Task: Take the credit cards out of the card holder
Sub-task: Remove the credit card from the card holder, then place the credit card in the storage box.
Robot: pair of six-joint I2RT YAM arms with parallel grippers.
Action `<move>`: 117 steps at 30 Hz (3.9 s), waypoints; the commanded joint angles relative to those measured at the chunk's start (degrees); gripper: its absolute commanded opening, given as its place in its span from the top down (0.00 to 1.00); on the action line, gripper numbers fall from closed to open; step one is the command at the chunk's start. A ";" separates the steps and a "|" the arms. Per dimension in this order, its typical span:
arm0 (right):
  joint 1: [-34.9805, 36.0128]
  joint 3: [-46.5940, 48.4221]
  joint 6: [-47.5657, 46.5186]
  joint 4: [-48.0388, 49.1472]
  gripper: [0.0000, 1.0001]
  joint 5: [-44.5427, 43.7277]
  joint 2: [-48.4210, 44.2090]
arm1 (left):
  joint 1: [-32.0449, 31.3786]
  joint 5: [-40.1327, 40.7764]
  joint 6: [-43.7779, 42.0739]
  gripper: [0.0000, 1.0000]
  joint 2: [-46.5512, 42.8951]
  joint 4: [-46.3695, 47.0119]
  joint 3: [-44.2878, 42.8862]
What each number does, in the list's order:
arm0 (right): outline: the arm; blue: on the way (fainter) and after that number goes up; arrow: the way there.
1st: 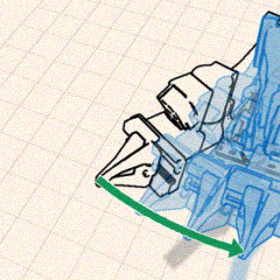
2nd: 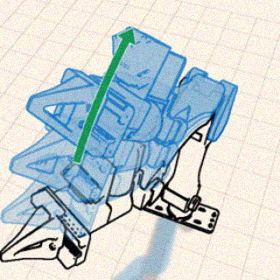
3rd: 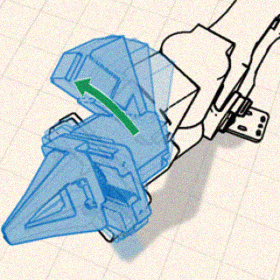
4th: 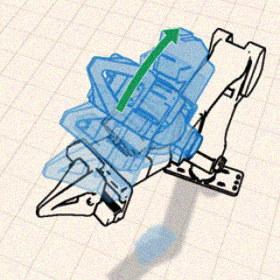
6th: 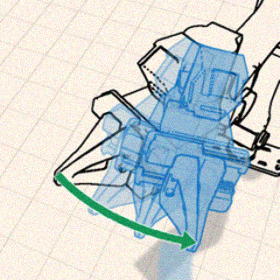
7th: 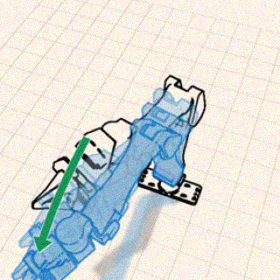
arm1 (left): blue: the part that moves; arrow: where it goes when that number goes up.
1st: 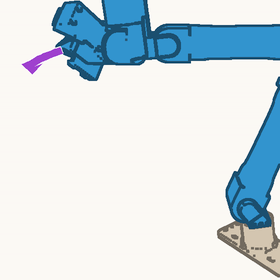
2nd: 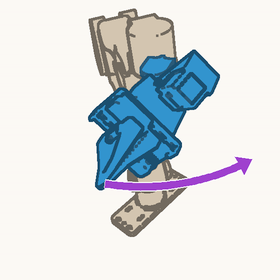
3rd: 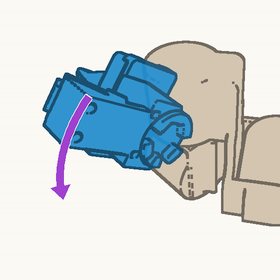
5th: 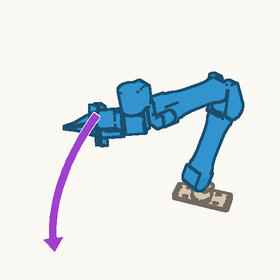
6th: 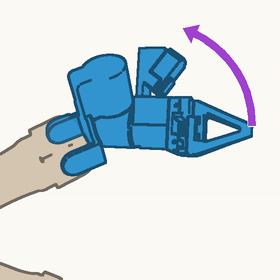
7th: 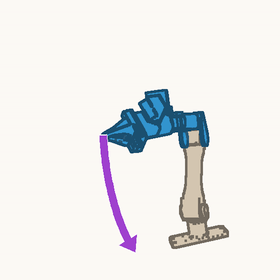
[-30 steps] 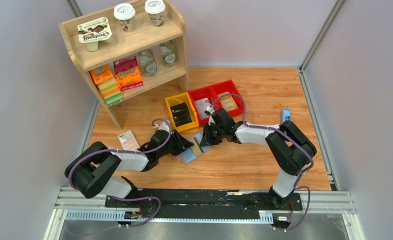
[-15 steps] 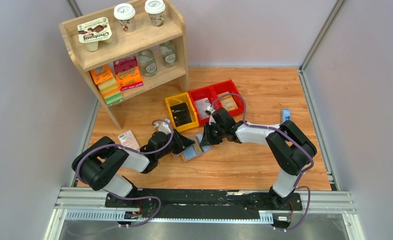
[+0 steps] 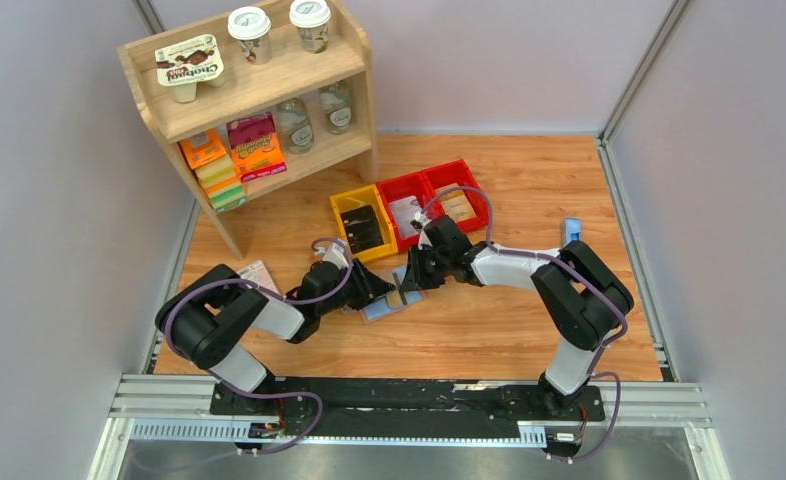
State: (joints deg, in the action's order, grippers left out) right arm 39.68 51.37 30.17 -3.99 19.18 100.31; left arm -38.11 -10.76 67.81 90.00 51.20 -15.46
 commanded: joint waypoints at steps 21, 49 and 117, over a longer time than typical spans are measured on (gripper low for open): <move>0.05 -1.01 -2.13 -1.37 0.79 -1.86 3.05 | -0.65 -0.05 -1.89 0.90 -9.13 -2.06 1.31; -0.04 4.96 -0.82 -7.08 0.75 -3.97 -0.02 | -0.74 10.58 -28.05 1.00 -36.90 -68.84 -14.23; 2.34 20.09 23.01 -11.14 1.00 -17.27 -17.25 | -15.77 37.13 -73.09 0.41 -43.41 -66.22 -33.05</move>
State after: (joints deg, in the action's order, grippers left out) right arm 45.84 74.65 58.50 -21.67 -3.27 86.85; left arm -54.33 24.99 -7.57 49.71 -13.96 -46.26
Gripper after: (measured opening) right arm 0.006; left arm 0.554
